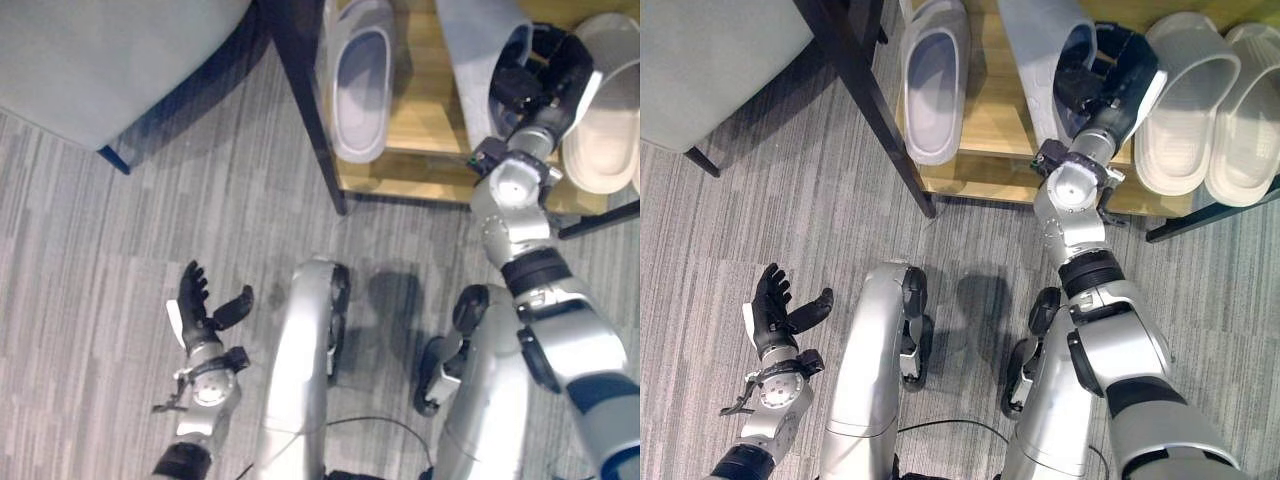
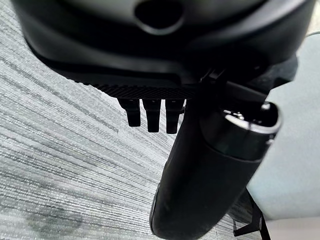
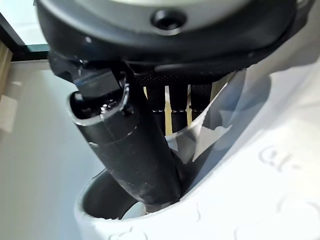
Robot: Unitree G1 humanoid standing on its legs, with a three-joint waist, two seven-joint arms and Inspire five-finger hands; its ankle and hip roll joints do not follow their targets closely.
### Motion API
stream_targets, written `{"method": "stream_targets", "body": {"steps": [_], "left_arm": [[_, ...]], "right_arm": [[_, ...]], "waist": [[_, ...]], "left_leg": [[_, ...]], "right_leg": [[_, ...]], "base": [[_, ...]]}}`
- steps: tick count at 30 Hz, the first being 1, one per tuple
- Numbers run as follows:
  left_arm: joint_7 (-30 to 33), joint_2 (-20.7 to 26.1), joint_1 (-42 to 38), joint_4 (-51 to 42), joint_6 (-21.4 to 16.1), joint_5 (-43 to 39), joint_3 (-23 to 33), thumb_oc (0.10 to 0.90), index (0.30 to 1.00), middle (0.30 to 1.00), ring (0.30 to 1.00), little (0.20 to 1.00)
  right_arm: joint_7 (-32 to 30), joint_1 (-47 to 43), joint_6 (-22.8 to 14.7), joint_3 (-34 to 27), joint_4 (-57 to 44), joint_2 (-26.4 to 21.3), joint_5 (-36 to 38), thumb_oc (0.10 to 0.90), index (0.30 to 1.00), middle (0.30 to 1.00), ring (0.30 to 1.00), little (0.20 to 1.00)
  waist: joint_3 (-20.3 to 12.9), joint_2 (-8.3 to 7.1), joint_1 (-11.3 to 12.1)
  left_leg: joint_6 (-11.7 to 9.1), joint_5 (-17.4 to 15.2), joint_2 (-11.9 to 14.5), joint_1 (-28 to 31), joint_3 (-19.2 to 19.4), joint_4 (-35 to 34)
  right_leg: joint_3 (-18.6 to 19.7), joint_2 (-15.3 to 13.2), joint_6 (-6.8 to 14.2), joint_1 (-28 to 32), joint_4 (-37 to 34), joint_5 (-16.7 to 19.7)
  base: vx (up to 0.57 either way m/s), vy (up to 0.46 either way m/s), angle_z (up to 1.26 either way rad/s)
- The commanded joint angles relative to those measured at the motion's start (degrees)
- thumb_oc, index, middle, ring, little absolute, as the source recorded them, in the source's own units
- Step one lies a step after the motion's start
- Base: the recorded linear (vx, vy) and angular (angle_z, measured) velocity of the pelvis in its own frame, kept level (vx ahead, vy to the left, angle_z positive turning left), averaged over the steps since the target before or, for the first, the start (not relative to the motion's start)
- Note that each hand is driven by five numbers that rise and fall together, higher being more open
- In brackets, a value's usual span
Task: Arrange the slippers neatly on the shoe rack.
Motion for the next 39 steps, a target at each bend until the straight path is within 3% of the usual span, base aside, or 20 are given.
{"method": "stream_targets", "body": {"steps": [1,13,19,25,28,30,39], "left_arm": [[1.7,4.7,1.9,-3.5,-4.0,0.4,-0.8,0.800,0.900,0.900,0.900,0.900],[-2.1,4.2,2.2,-2.9,-2.8,-4.3,-0.6,0.800,0.900,0.900,0.900,0.900],[-2.4,3.8,2.1,-3.2,-2.3,-3.3,0.2,0.800,0.900,0.900,0.900,0.900],[-2.7,4.0,1.6,-3.8,-2.3,-1.5,0.5,0.800,0.900,0.900,0.900,0.900],[-1.9,3.4,1.3,-3.1,-2.0,-0.6,0.4,0.800,0.900,0.900,0.900,0.900],[-2.9,3.2,1.1,-3.5,-1.9,-0.1,0.1,0.800,0.900,0.900,0.900,0.900],[-4.3,3.1,-0.3,-3.4,-2.0,0.2,-0.3,0.800,0.900,0.900,0.900,0.900]], "right_arm": [[0.5,-9.6,-4.1,3.2,-6.1,-1.1,-1.9,0.800,0.900,0.900,0.900,0.900],[2.6,-9.9,-3.0,5.8,-12.4,-2.6,-0.9,0.800,0.900,0.900,0.900,0.900],[6.0,-2.7,-5.8,3.0,-25.2,-4.5,-0.6,0.800,0.900,0.900,0.900,0.900],[6.5,1.0,-5.5,1.8,-29.5,-7.5,-3.3,0.800,0.900,0.900,0.900,0.900],[7.2,5.0,-6.7,0.7,-33.6,-6.6,-3.0,0.800,0.900,0.900,0.900,0.900],[7.3,9.1,-6.3,-1.0,-37.7,-6.4,-6.7,0.800,0.900,0.900,0.900,0.900],[9.2,13.0,-4.8,0.3,-37.8,-3.4,-9.2,0.800,0.900,0.900,0.900,0.900]], "waist": [[-1.5,-0.28,1.5],[-1.5,-0.95,0.7],[-1.5,-1.50,-0.4],[-1.5,-1.76,-0.8],[-1.5,-1.86,-1.2],[-1.5,-2.05,-1.7],[-1.5,-2.16,-2.0]], "left_leg": [[1.4,-6.0,-1.3,2.6,-6.8,1.9],[1.7,-6.3,-0.9,2.6,-7.3,2.5],[1.5,-6.4,-0.9,2.6,-7.2,2.6],[1.4,-6.3,-1.0,2.6,-7.3,2.8],[1.5,-6.4,-0.9,2.6,-7.3,2.9],[1.5,-6.4,-1.0,2.6,-7.2,3.2],[1.5,-6.4,-1.1,2.6,-7.3,3.9]], "right_leg": [[2.2,-0.1,-5.7,-0.1,2.1,0.2],[2.1,0.5,-5.8,-0.3,1.7,0.3],[2.5,0.7,-5.6,-0.3,1.9,0.2],[2.7,0.6,-5.5,-0.3,2.2,0.2],[2.7,0.6,-5.5,-0.3,2.3,0.2],[2.7,0.6,-5.4,-0.3,2.5,-0.1],[2.5,0.7,-5.3,-0.3,2.9,-0.2]], "base": [[0.00,0.000,0.00],[0.00,0.005,-0.03],[0.01,-0.003,-0.02],[0.00,0.000,0.00],[0.00,0.000,0.00],[0.00,0.000,0.00],[0.00,0.000,0.00]]}}
